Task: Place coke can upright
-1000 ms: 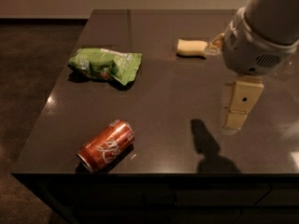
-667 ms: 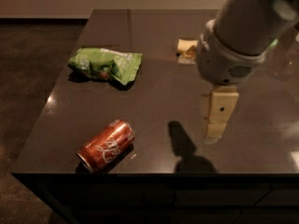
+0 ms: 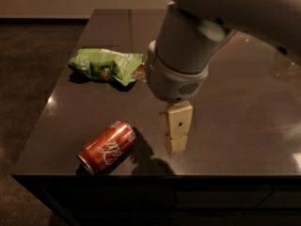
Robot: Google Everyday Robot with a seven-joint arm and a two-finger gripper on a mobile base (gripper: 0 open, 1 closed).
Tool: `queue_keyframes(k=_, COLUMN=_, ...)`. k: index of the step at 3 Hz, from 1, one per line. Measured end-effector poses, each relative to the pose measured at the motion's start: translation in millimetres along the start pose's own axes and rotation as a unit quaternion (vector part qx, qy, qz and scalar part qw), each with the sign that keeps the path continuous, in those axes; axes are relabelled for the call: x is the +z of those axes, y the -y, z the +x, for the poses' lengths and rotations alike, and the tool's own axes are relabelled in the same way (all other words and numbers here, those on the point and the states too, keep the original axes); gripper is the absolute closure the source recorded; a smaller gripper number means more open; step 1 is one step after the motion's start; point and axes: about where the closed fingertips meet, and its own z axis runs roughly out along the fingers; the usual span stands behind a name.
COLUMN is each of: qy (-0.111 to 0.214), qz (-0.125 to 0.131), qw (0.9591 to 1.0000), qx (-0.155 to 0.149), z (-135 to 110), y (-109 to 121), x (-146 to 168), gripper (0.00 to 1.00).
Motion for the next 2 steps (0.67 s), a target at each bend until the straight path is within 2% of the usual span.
queue_keyframes(k=2, qy=-0.019, qz=-0.025, qw=0.9958, qx=-0.086, z=-39, y=-1, x=40, gripper=0.00)
